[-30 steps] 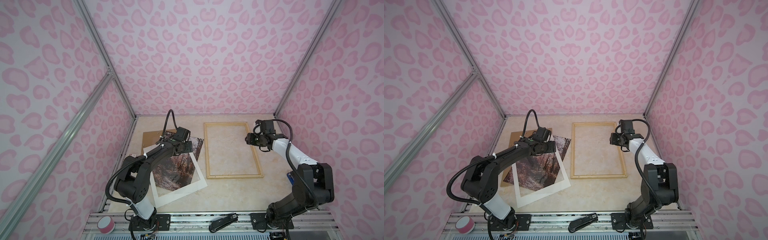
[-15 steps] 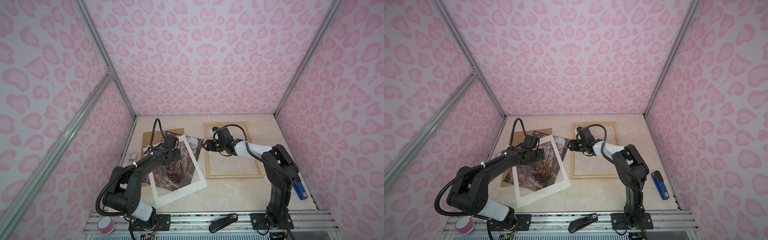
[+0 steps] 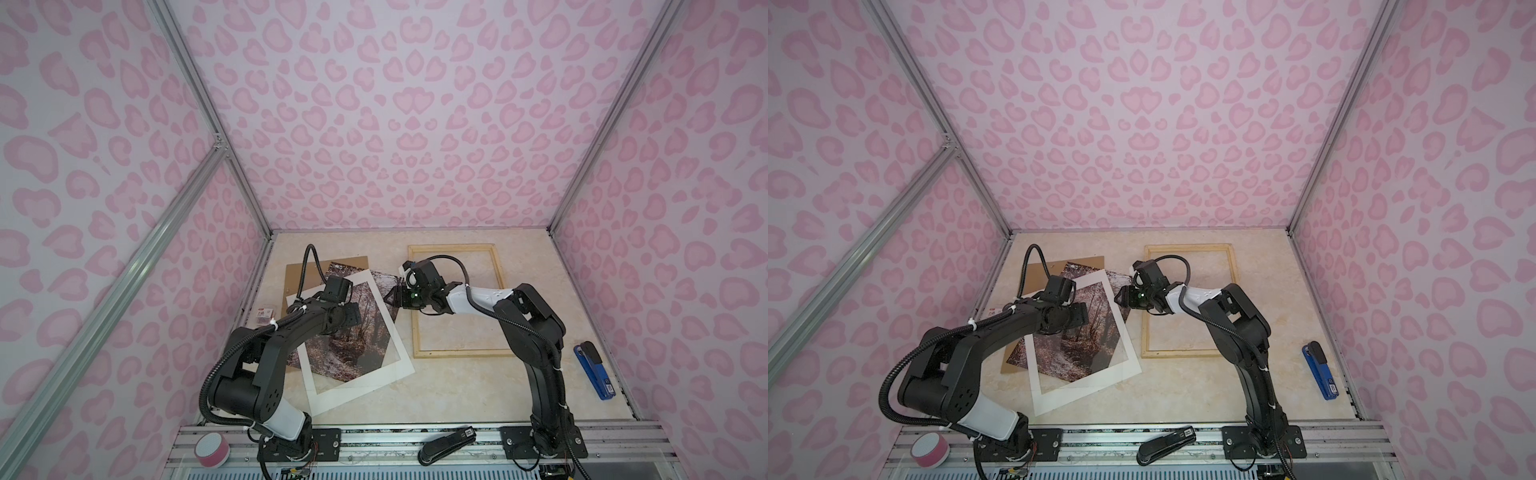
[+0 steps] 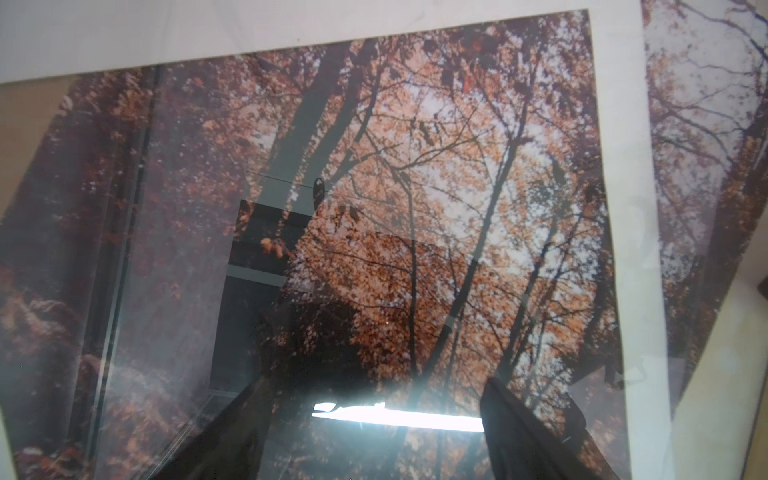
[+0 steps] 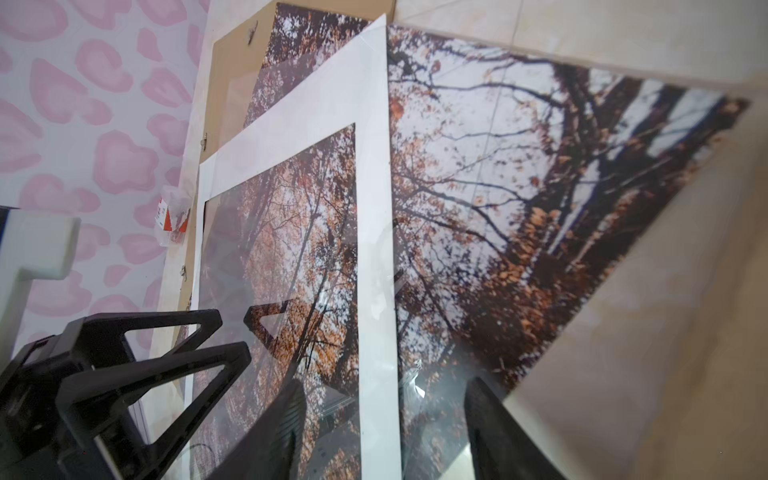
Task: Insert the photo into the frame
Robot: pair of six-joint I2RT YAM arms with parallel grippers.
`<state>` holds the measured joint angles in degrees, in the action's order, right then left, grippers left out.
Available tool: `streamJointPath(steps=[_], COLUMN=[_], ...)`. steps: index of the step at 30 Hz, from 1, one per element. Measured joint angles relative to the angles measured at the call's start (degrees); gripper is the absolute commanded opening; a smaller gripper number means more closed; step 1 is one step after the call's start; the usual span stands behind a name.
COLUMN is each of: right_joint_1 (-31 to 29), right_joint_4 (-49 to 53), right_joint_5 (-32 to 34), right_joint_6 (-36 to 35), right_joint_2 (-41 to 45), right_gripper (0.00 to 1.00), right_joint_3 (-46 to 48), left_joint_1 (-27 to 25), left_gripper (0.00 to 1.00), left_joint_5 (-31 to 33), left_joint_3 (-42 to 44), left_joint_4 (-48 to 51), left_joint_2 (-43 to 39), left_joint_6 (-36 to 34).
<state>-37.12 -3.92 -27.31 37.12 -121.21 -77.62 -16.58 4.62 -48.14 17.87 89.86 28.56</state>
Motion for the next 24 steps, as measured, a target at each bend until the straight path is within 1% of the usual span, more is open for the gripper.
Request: streamJointPath(steps=[8, 16, 24], right_joint_1=[-0.87, -1.25, -1.25], right_joint_4=[2.47, 4.52, 3.61], right_joint_5=[-0.09, -0.04, -2.56], right_joint_6=[-0.09, -0.09, 0.83], right_joint_2=[-2.58, -3.78, -4.79], right_gripper=[0.61, 0.61, 0.6], right_joint_3=[-3.67, -4.98, -5.77], left_joint_1=[0.61, 0.81, 0.92], left_gripper=[0.81, 0.81, 0.81], left_joint_5=[-1.05, -1.27, -1.64], left_joint_3=[0.52, 0.57, 0.9], left_joint_4=[-1.09, -2.4, -3.21], left_joint_2=[1.46, 2.12, 2.14], left_joint_6=[0.0, 0.02, 0.0])
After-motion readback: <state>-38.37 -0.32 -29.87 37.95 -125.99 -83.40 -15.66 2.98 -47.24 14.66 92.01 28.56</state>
